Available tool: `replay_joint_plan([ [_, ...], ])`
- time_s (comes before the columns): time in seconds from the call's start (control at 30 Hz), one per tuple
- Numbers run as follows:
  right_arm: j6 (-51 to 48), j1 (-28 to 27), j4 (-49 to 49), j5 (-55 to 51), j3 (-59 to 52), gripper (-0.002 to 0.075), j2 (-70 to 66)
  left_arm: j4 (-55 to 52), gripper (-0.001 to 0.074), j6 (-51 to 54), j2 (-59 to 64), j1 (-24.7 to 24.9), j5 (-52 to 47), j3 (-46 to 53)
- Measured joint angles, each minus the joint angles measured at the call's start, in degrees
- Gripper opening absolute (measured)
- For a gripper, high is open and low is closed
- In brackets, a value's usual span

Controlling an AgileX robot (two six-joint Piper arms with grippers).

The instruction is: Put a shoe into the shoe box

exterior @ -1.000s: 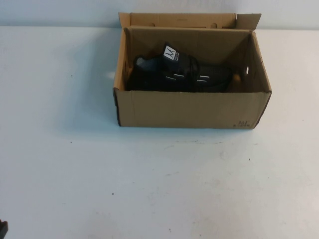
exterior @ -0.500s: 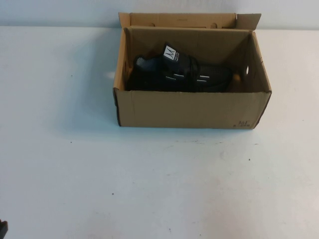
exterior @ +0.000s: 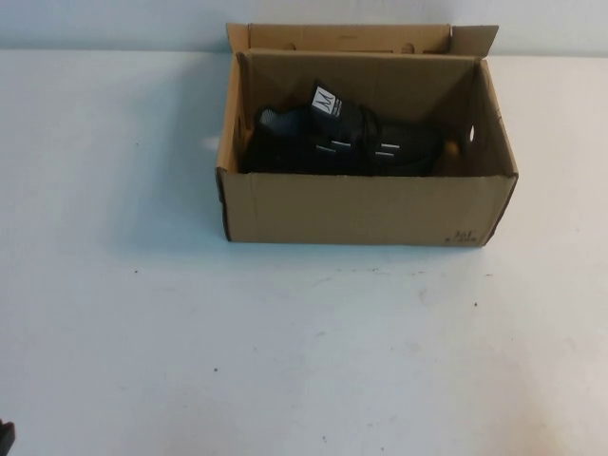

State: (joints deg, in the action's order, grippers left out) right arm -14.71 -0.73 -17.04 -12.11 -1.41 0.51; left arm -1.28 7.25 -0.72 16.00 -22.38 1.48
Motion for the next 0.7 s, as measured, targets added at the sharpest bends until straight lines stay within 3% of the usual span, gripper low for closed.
replay_joint_plan([
  [0.2, -0.4, 0.7, 2.0, -9.8, 0.0, -0.0016, 0.0, 0.0, -0.0001, 0.0, 0.0, 0.0, 0.0, 0.0],
  [0.7, -0.5, 0.8, -6.6, -10.4, 0.0, -0.0016, 0.1, 0.0, -0.0001, 0.0, 0.0, 0.0, 0.0, 0.0],
])
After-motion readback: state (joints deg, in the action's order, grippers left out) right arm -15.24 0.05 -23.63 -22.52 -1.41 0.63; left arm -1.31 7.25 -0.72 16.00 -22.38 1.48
